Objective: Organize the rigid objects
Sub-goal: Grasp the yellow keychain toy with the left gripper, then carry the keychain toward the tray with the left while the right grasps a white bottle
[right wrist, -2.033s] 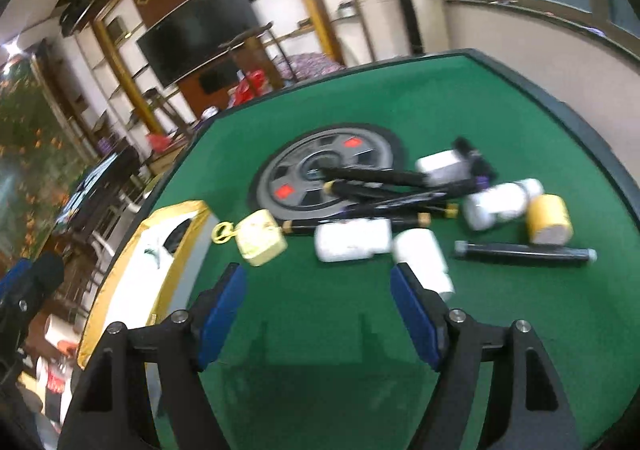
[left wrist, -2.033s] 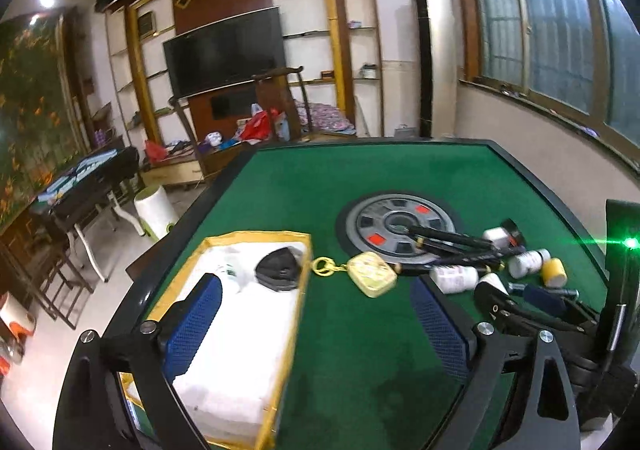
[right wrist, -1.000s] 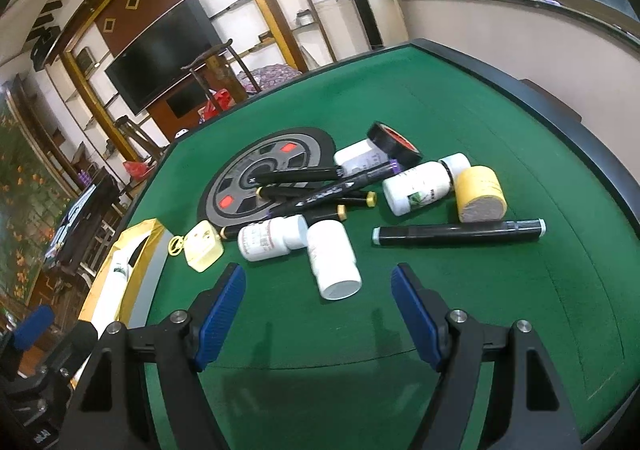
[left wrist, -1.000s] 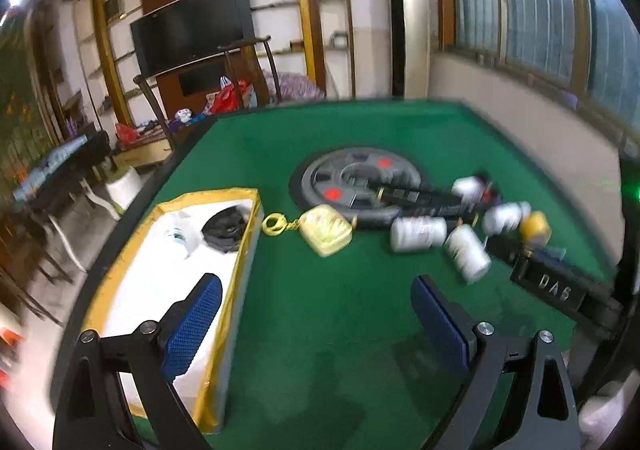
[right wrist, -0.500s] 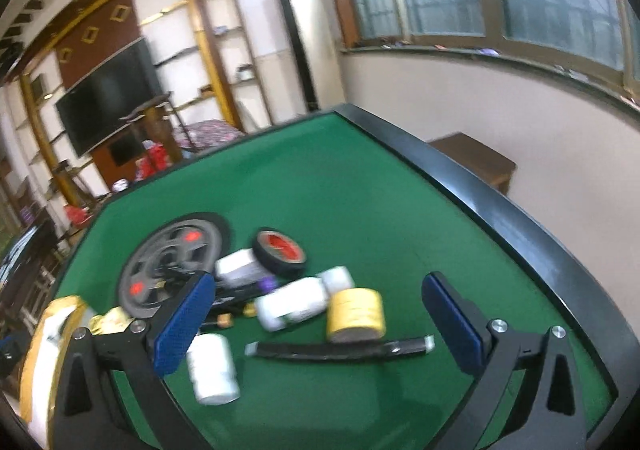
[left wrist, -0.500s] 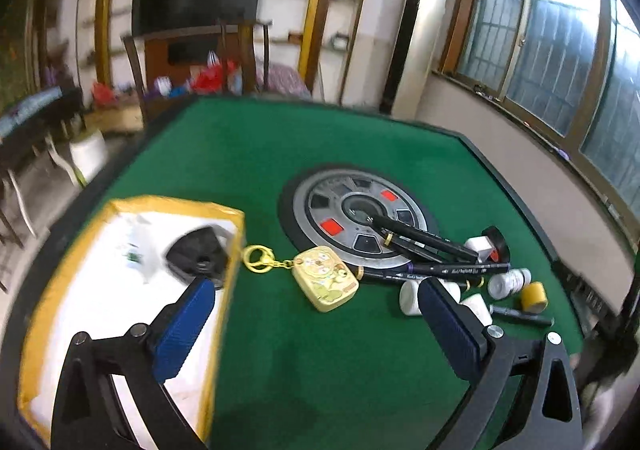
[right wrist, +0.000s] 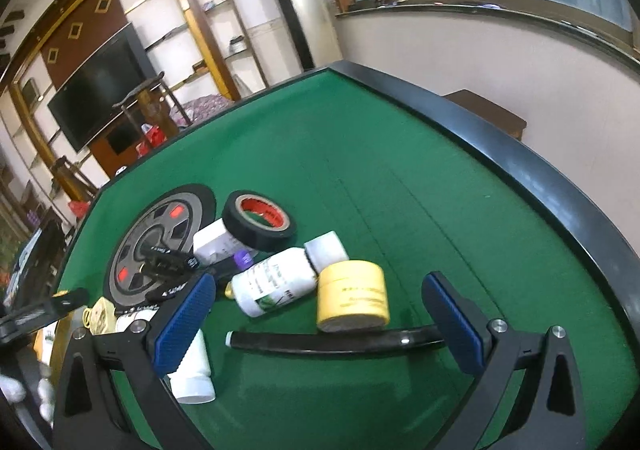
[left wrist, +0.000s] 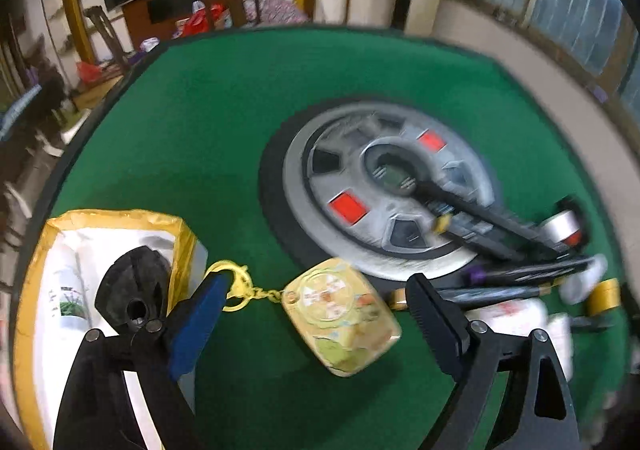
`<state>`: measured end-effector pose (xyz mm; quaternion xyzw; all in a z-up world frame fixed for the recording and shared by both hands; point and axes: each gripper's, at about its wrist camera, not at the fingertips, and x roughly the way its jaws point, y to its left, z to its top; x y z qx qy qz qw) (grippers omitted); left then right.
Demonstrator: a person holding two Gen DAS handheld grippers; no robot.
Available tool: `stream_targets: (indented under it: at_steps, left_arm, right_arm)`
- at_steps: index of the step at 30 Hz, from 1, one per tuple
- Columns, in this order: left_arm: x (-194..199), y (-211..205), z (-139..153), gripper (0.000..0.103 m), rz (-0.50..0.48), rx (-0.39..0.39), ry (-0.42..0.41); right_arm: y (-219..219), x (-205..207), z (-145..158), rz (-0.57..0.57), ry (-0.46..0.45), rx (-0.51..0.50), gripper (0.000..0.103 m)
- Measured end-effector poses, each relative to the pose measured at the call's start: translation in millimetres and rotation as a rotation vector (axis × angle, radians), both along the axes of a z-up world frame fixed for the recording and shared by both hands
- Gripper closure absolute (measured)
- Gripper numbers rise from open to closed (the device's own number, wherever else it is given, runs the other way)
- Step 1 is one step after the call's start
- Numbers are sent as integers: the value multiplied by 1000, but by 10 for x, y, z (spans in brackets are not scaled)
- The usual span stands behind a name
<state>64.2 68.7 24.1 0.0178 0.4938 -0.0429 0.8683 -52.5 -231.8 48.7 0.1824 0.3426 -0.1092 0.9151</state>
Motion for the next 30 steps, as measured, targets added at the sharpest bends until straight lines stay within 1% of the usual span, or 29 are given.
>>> stream_targets:
  at_steps: [1, 2, 3, 4, 5, 6, 9, 13, 15, 17, 18, 20, 21, 22, 23, 24, 26, 28, 30]
  left_arm:
    - [17, -21, -47, 23, -8, 14, 17]
    - [12, -52, -94, 34, -25, 3, 35]
    - [-13, -59, -99, 34, -22, -12, 34]
    - [-37, -64, -92, 35, -17, -10, 29]
    - [-72, -65, -90, 39, -22, -24, 25]
    - [-123, -62, -90, 40, -34, -46, 18]
    - [-338, 5, -86, 42, -42, -85, 17]
    - [-711, 44, -59, 44, -71, -97, 20]
    - [-864, 31, -64, 42, -74, -86, 11]
    - [-878, 11, -115, 34, -58, -73, 18]
    - [-879, -7, -137, 33, -53, -66, 12]
    - [-921, -93, -158, 35, -53, -21, -28]
    - [-945, -129, -169, 41, -61, -18, -49]
    - [-965, -140, -160, 47, -76, -30, -60]
    - [-971, -132, -155, 47, -76, -39, -57]
    - [-997, -105, -135, 47, -70, -74, -52]
    - [-1016, -48, -59, 47, -68, -115, -54]
    - [-1112, -6, 81, 47, -77, -142, -86]
    - [-1276, 13, 259, 47, -87, -162, -137]
  right_arm:
    - [17, 15, 8, 5, 2, -6, 0]
    - [39, 14, 3, 10, 5, -12, 0]
    - [55, 18, 1, 13, 8, -16, 0]
    - [75, 15, -3, 16, 10, -20, 0]
    - [87, 21, -4, 19, 13, -26, 0]
    - [96, 23, -5, 21, 14, -30, 0]
    - [116, 45, -4, 21, 15, -32, 0]
    - [117, 46, -5, 23, 15, -31, 0]
    - [128, 53, -5, 30, 17, -29, 0]
    - [132, 47, -14, 37, 17, -31, 0]
    - [141, 45, -13, 40, 17, -35, 0]
    - [139, 22, -10, 44, 14, -43, 0]
    - [136, 16, -8, 43, 12, -47, 0]
    - [135, 18, -4, 39, 10, -51, 0]
    - [135, 19, -1, 33, 8, -59, 0]
    - [130, 20, -6, 29, 7, -64, 0]
    - [133, 33, -18, 29, 12, -73, 0]
    - [144, 56, -32, 39, 19, -75, 0]
    - [165, 58, -24, 52, 15, -78, 0]
